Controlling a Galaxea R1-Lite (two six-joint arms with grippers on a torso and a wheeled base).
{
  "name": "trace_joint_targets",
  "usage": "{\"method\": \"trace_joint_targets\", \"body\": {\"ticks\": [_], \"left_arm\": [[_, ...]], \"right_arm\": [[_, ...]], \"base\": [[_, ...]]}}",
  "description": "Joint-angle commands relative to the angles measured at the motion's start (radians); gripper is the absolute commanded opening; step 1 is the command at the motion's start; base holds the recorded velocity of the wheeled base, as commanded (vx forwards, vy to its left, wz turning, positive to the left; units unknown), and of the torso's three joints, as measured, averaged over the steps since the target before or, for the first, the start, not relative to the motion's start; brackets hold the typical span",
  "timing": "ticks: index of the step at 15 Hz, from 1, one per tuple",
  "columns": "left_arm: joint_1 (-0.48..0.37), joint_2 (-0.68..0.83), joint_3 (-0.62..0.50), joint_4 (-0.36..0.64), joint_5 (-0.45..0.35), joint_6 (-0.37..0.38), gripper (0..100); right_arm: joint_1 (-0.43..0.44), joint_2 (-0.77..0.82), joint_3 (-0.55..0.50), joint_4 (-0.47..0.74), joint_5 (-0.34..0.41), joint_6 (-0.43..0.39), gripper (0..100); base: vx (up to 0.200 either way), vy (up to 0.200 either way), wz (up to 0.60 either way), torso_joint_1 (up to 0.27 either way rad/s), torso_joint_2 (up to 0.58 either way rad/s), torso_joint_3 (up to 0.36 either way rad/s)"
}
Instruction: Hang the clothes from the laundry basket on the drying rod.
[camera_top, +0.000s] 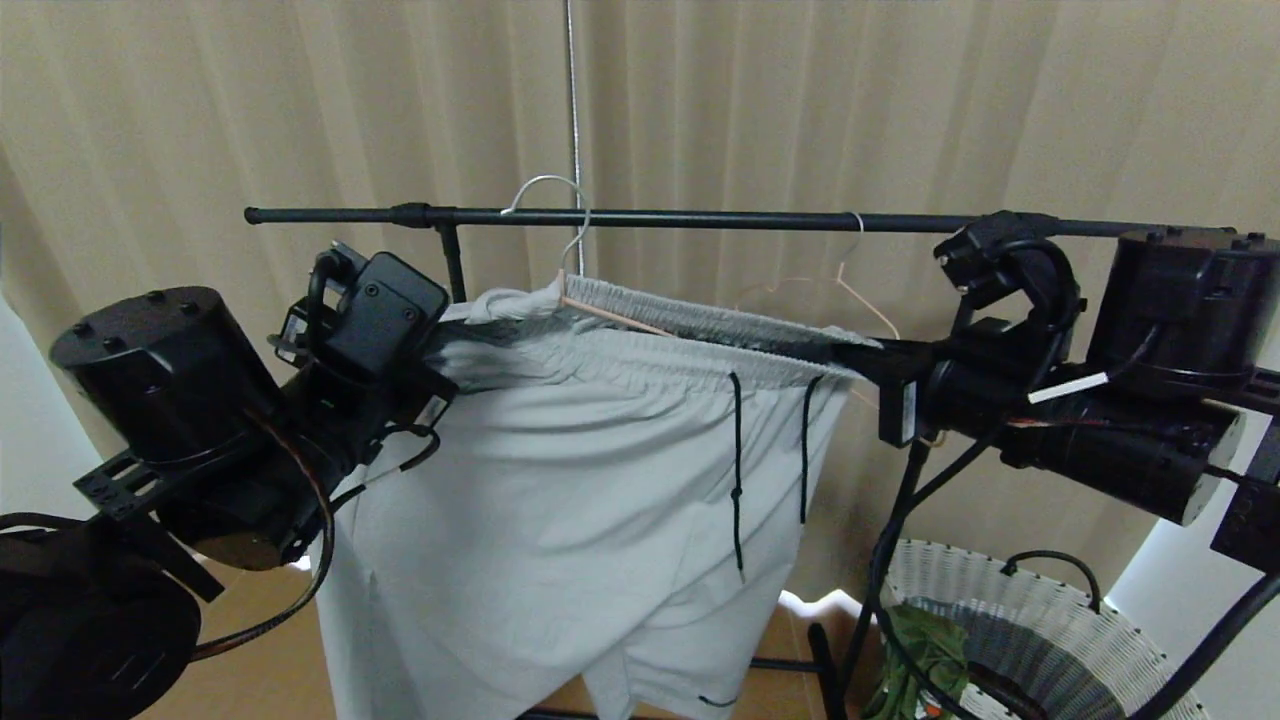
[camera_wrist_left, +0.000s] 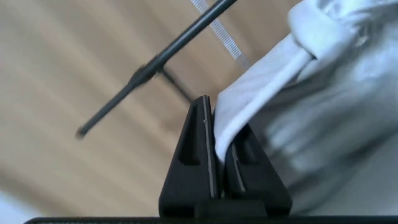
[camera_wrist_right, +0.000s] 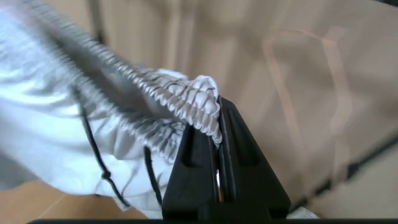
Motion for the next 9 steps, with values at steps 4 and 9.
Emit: {"method": "trace_joint_targets", "body": {"ticks": [4, 9], "left_arm": [[0.000, 0.051, -0.020, 0.003, 0.041, -0.008, 0], [-0.005, 0.053, -0.045, 0.003, 0.043, -0.022, 0]], "right_arm": [[0.225, 0.002, -0.004, 0.085, 0.001, -0.046, 0], [0.299, 0.024, 0.004, 0.161, -0.007, -0.049, 100]], "base": [[0.000, 0.000, 0.00, 0.000, 0.00, 0.000], [0.000, 0.000, 0.00, 0.000, 0.00, 0.000]]}}
